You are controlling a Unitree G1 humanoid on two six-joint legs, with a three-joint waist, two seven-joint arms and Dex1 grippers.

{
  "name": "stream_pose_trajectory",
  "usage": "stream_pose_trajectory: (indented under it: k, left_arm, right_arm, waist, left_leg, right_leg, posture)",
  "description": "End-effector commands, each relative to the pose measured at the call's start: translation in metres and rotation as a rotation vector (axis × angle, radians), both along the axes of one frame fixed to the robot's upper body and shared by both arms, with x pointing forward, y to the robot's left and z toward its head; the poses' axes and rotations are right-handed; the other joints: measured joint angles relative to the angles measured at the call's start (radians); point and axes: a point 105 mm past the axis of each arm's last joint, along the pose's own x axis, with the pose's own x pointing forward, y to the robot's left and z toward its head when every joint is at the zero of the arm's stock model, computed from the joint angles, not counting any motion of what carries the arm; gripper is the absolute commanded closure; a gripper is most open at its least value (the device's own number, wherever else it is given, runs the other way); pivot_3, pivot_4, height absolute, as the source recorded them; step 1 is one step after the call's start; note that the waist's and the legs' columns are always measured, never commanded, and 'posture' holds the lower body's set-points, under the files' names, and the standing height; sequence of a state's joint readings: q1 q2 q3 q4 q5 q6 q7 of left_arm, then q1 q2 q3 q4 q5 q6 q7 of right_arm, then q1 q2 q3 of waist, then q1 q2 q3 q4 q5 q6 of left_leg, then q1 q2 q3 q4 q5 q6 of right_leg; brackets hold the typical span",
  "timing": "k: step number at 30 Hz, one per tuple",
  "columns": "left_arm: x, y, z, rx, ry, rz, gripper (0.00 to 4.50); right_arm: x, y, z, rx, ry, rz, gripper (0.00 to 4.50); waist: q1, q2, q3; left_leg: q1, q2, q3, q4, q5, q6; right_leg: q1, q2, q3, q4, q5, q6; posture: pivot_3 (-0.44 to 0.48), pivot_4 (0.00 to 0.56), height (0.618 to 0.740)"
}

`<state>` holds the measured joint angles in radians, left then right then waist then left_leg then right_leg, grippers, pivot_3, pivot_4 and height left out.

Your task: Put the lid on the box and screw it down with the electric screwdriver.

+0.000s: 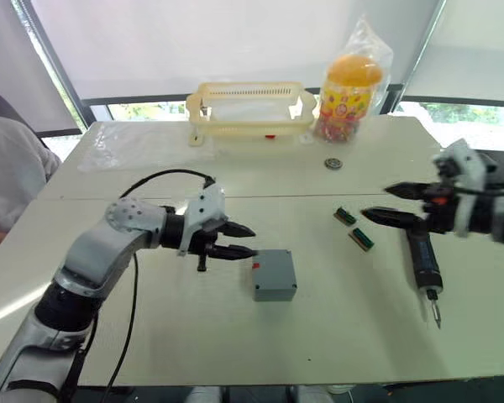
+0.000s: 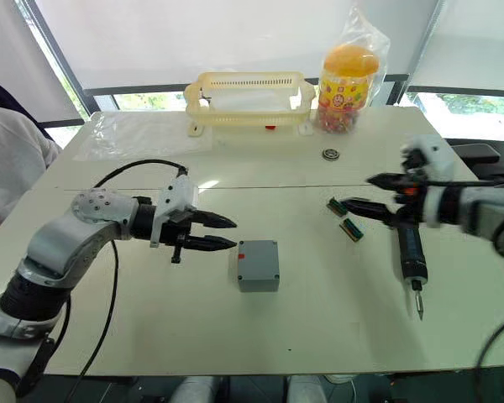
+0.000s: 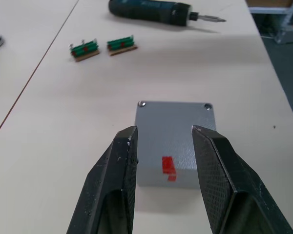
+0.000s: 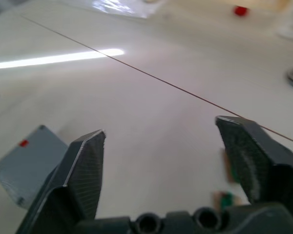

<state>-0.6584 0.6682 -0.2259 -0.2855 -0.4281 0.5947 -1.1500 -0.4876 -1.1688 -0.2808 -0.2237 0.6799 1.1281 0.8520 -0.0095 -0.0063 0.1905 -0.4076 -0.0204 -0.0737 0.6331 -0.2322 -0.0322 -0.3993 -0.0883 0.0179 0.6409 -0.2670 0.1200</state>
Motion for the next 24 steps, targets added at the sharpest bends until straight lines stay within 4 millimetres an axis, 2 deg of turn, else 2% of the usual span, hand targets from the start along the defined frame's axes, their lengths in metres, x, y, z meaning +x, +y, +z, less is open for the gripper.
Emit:
stream_pose_trajectory:
  k: [1,4,6,9,15,24]
  left_arm:
    - [-0.004,-0.022,0.001,-0.035,-0.064,-0.069,2.75]
    - [-0.011,-0.035,0.0,-0.06,-0.069,-0.098,2.75]
    - [-0.017,-0.041,-0.002,-0.074,-0.066,-0.116,2.75]
    - [-0.022,-0.046,-0.004,-0.092,-0.058,-0.121,2.75]
    - [-0.027,-0.048,-0.011,-0.116,-0.031,-0.076,2.75]
    - [-0.03,-0.044,-0.016,-0.109,-0.026,-0.005,2.75]
  right_arm:
    - [-0.012,-0.04,0.004,-0.017,0.21,-0.198,0.03]
    - [-0.028,-0.052,-0.005,0.031,0.405,-0.285,0.03]
    - [-0.037,-0.06,-0.018,0.072,0.534,-0.349,0.03]
    - [-0.042,-0.065,-0.033,0.109,0.643,-0.399,0.03]
    - [-0.032,-0.07,-0.066,0.123,0.76,-0.473,0.03]
    - [-0.017,-0.079,-0.09,0.083,0.793,-0.576,0.03]
  waist:
    - [-0.002,0.0,0.0]
    - [-0.011,0.0,0.0]
    - [-0.011,0.001,0.0]
    - [-0.007,0.001,0.0]
    - [-0.005,0.0,0.0]
    - [-0.003,0.0,0.0]
  left_leg:
    - [0.0,0.0,0.001,0.0,0.0,0.0]
    - [0.0,0.001,0.003,-0.001,0.0,0.0]
    - [0.0,0.002,0.004,-0.001,0.0,0.0]
    - [0.0,0.002,0.005,-0.001,0.0,0.001]
    - [-0.001,0.001,0.008,0.0,0.0,0.0]
    - [-0.001,0.001,0.007,0.0,0.0,0.0]
  right_leg:
    - [0.0,0.0,0.001,0.0,0.0,0.0]
    - [-0.001,0.0,0.003,-0.001,0.0,0.0]
    - [-0.003,0.001,0.004,-0.001,0.0,0.0]
    - [-0.003,0.001,0.005,0.0,0.0,0.0]
    - [-0.004,0.0,0.007,-0.001,0.0,0.0]
    - [-0.004,0.0,0.007,-0.001,0.0,0.001]
  posture:
    - [0.0,0.15,0.74]
    - [0.0,0.15,0.74]
    - [0.0,0.15,0.74]
    - [0.0,0.15,0.74]
    - [0.0,0.15,0.74]
    - [0.0,0.15,0.74]
